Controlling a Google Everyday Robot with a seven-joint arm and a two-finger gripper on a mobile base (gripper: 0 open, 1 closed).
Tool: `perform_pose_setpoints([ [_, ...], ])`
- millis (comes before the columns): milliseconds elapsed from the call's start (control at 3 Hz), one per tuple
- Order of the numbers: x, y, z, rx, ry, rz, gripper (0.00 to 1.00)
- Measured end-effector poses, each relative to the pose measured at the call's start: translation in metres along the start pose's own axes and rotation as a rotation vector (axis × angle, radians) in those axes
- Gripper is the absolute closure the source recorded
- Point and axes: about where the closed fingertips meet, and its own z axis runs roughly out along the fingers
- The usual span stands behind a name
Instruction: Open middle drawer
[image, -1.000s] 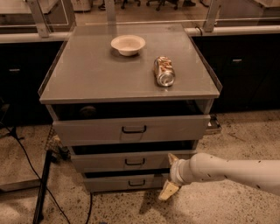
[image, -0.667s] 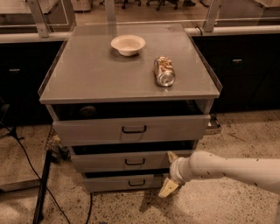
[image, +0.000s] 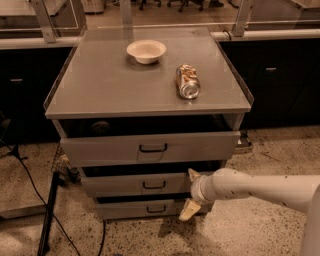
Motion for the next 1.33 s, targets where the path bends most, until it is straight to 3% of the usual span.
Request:
perform_pose_setpoints([
  [1000, -0.007, -0.021, 0.022, -0.022, 0.037, -0.034, 0.00],
  [1333, -0.004, -0.024, 0.033, -0.050, 0.065, -0.034, 0.00],
])
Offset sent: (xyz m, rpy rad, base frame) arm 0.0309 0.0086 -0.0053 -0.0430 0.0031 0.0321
